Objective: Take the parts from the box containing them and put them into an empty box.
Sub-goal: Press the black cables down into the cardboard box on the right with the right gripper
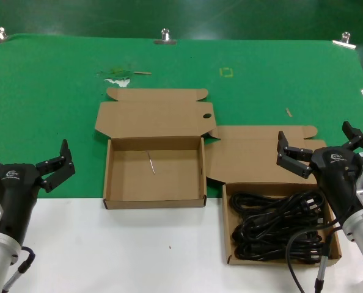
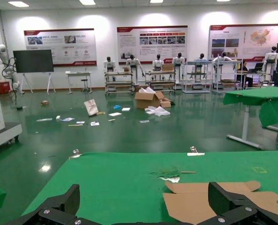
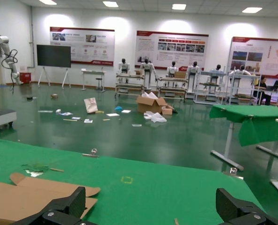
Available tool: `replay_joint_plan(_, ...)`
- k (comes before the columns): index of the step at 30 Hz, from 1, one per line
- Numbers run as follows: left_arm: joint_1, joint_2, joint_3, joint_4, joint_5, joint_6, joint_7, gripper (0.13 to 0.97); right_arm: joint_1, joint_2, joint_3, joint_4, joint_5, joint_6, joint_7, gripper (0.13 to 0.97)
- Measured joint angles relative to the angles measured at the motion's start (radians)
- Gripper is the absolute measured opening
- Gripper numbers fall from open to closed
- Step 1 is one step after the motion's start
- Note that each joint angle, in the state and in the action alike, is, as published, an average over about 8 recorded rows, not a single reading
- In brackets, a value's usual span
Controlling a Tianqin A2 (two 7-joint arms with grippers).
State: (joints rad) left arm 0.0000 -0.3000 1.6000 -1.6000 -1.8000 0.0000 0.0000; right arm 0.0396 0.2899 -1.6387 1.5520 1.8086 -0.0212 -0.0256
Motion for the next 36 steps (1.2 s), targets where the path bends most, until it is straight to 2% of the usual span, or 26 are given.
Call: replay_joint_plan(36,0.000,0.000,0.000,0.000,0.000,0.000,0.000,0.966,0.000,0.000,0.000,0.000,0.000,0.000,0.000,0.966)
